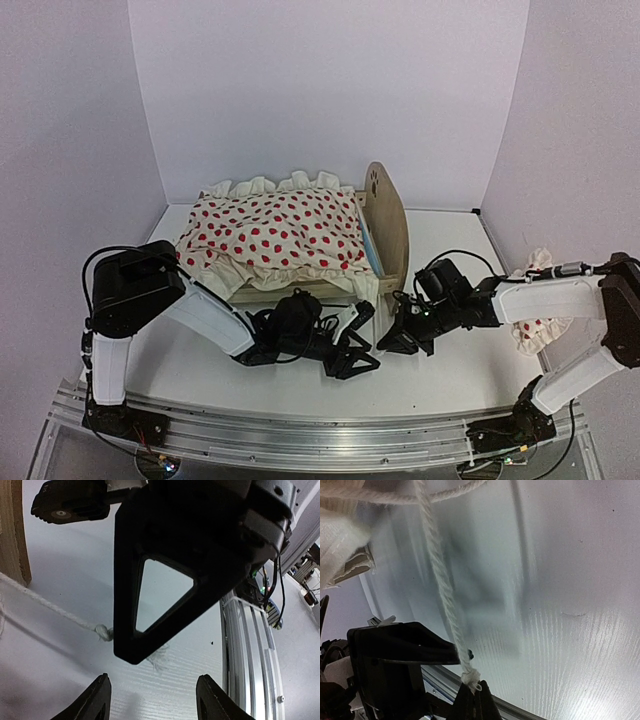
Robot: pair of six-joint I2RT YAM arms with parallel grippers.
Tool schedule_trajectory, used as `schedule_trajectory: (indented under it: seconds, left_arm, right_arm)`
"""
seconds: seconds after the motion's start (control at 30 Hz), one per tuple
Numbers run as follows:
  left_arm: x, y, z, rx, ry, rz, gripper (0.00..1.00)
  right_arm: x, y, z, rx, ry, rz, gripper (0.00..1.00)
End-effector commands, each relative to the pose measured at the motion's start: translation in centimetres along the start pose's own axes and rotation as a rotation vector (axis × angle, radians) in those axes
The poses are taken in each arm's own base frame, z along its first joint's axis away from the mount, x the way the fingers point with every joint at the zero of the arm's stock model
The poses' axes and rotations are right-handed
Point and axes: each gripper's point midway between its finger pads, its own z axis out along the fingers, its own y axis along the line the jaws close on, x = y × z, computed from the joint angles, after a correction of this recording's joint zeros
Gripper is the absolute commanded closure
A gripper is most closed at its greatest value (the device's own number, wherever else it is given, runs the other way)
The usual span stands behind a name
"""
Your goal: Set up the pet bed
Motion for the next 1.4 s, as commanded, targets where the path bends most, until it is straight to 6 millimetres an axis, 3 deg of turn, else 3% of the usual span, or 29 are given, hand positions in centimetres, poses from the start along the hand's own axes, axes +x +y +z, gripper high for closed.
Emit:
schedule_trajectory:
  seconds: [0.0, 0.2, 0.3, 0.43, 0.6, 0.8, 0.87, 0.93, 1.1, 1.37]
  left_arm:
    - [-4.4, -0.2, 0.8, -0.013, -0.142, -0.054, 0.44]
    - [-3.9, -0.1, 1.8, -0.011, -0.124, -0.099, 0.53]
    - [-3.8, 0.3, 2.0, -0.027, -0.124, -0.106, 0.68]
    - [-3.3, 0.0, 2.1, -0.01, -0.099, -0.108, 0.76]
    - [-3.2, 0.0, 2.0, -0.013, -0.095, -0.123, 1.0]
    - [-2.5, -0.1, 1.4, -0.02, -0.066, -0.134, 0.99]
    - [-2.5, -0.1, 0.9, -0.03, -0.057, -0.133, 0.84]
    - [-2.4, 0.2, 0.2, -0.066, -0.057, -0.14, 0.78]
    - [-3.0, 0.1, -1.0, -0.085, -0.071, -0.142, 0.74]
    - [-1.8, -0.7, -1.6, -0.052, -0.023, -0.13, 0.67]
  right_arm:
    - [0.6, 0.8, -0.5, -0.03, 0.007, 0.012, 1.0]
    - [0.3, 1.4, -0.7, -0.047, -0.007, -0.002, 1.0]
    - [0.2, 1.6, -0.7, -0.053, -0.013, -0.005, 1.0]
    - [0.1, 1.8, -0.8, -0.059, -0.021, -0.006, 1.0]
    - [-0.1, 2.1, -0.9, -0.065, -0.028, -0.005, 1.0]
    - [-0.6, 1.7, -1.1, -0.055, -0.055, 0.029, 1.0]
    - [-0.7, 1.6, -1.1, -0.051, -0.065, 0.037, 1.0]
    - [-0.7, 1.5, -1.1, -0.049, -0.063, 0.041, 1.0]
    - [-0.7, 1.5, -1.1, -0.049, -0.065, 0.042, 1.0]
    - [-0.8, 1.2, -1.0, -0.039, -0.074, 0.059, 1.0]
